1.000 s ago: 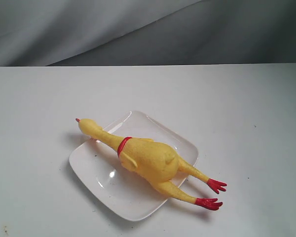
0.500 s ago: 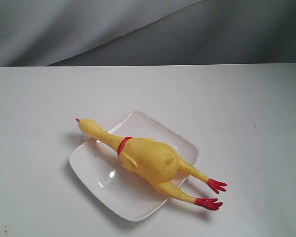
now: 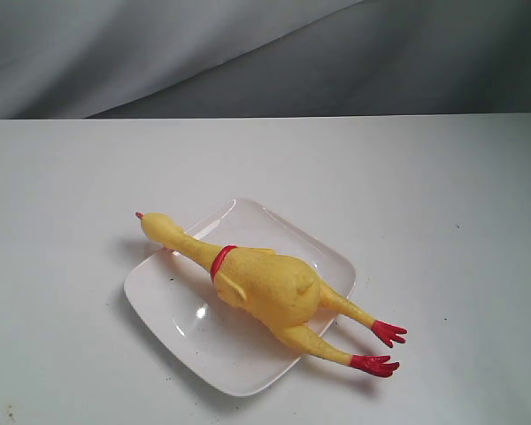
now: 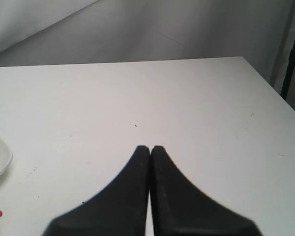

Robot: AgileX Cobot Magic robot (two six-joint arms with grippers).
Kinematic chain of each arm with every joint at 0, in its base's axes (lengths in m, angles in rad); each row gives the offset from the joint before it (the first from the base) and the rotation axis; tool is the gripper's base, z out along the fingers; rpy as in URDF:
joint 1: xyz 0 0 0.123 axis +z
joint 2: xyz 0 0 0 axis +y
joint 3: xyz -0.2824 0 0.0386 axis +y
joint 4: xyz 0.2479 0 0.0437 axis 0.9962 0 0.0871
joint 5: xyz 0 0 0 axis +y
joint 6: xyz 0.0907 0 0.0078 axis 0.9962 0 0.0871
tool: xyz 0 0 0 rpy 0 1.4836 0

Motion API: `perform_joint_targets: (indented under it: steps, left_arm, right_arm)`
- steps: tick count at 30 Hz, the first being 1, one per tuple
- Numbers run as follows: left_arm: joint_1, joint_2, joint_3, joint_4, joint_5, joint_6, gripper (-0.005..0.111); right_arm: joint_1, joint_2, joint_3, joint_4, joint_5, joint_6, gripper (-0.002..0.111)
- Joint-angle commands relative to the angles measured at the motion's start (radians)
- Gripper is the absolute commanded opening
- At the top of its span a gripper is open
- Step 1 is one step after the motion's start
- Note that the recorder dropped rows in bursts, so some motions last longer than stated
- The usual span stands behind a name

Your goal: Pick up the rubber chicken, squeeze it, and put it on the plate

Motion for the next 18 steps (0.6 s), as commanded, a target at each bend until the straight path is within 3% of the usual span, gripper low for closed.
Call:
perform_joint_targets:
  steps: [1, 13, 16, 18]
  left_arm:
    - [-0.005, -0.004, -0.002, -0.006, 0.001, -0.005, 0.001]
    - [0.011, -0.018, -0.002, -0.006, 0.007, 0.019, 0.001]
    - [0.115, -0.077, -0.002, -0.006, 0.007, 0.082, 0.001]
    - [0.219, -0.143, -0.002, -0.006, 0.008, 0.085, 0.001]
  right_arm:
    - [-0.006, -0.003, 0.004, -0.011, 0.0, 0.004, 0.0]
    - [-0.006, -0.003, 0.004, -0.011, 0.0, 0.004, 0.0]
    - [-0.006, -0.003, 0.004, -0.011, 0.0, 0.004, 0.0]
    - [-0.006, -0.003, 0.004, -0.011, 0.0, 0.004, 0.0]
